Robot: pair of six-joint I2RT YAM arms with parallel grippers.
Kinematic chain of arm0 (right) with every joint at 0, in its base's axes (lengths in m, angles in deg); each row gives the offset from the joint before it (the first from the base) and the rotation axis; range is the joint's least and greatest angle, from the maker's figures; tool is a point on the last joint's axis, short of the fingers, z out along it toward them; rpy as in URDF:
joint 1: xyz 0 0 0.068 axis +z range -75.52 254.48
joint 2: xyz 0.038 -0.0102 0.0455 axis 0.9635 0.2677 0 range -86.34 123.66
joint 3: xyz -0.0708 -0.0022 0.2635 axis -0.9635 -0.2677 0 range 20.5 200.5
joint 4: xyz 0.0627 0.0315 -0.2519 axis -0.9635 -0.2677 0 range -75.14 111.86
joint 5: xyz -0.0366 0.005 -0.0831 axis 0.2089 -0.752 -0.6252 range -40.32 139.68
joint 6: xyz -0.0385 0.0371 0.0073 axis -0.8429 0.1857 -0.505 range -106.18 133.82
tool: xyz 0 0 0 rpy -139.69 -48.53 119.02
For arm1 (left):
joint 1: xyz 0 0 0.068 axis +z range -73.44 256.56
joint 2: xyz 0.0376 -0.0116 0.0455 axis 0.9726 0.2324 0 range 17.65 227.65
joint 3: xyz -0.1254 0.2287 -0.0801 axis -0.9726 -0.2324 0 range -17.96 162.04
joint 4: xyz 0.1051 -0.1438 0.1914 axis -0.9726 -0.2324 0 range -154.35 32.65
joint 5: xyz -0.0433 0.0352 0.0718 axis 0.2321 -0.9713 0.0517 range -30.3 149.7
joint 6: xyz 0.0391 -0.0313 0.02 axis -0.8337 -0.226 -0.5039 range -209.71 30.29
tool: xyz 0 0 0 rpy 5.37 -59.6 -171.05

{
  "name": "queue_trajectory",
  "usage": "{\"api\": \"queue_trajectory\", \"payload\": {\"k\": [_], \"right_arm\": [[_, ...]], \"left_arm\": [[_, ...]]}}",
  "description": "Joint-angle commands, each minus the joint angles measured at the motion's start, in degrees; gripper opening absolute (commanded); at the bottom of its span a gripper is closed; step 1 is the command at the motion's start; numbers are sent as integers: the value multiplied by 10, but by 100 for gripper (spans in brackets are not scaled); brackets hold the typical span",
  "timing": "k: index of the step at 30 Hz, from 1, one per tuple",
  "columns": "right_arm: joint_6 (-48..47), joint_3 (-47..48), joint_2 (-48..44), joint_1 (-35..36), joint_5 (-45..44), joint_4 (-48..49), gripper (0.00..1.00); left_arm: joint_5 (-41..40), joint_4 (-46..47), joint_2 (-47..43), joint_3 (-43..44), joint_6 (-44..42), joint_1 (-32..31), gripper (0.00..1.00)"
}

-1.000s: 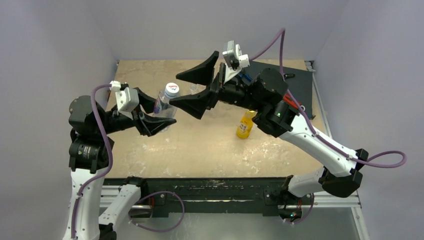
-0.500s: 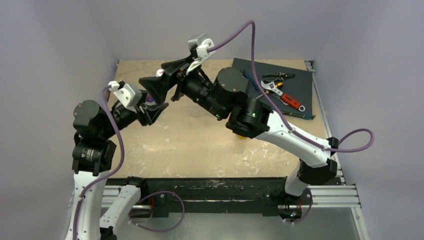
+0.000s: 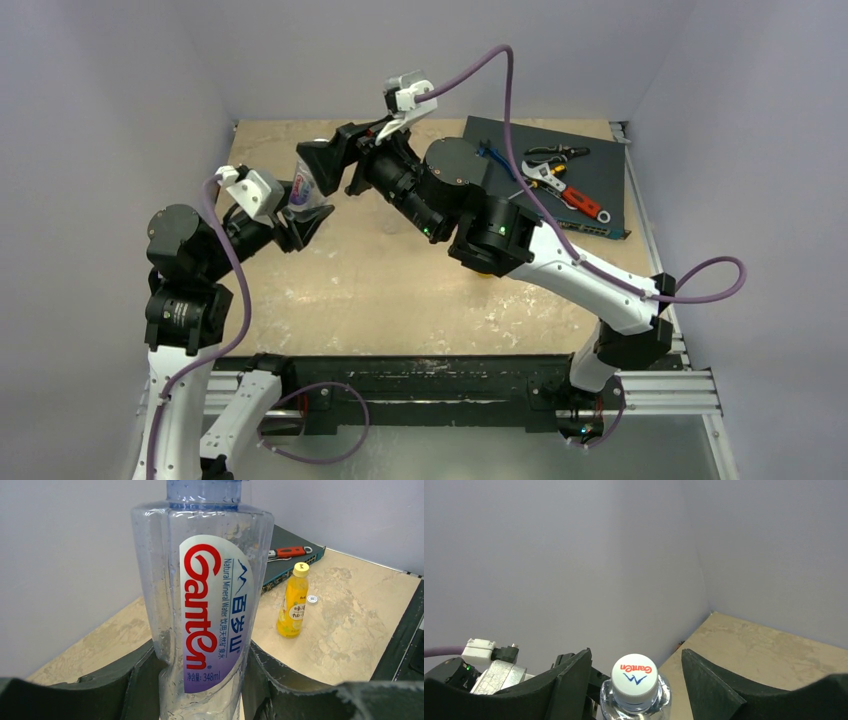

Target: Unscrew the bottle caps

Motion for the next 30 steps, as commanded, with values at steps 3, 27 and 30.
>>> {"api": "queue_trajectory", "payload": {"k": [3, 27, 30], "right_arm": [[20, 28, 8, 1, 3, 6, 65], [-4, -53, -65, -7, 117, 88, 0], [-13, -100, -107, -24, 193, 132, 0]], "left_arm": [[-7, 24, -2, -1, -4, 2, 0], [73, 33, -3, 7, 26, 2, 0], [162, 51, -5, 8, 64, 2, 0]]}}
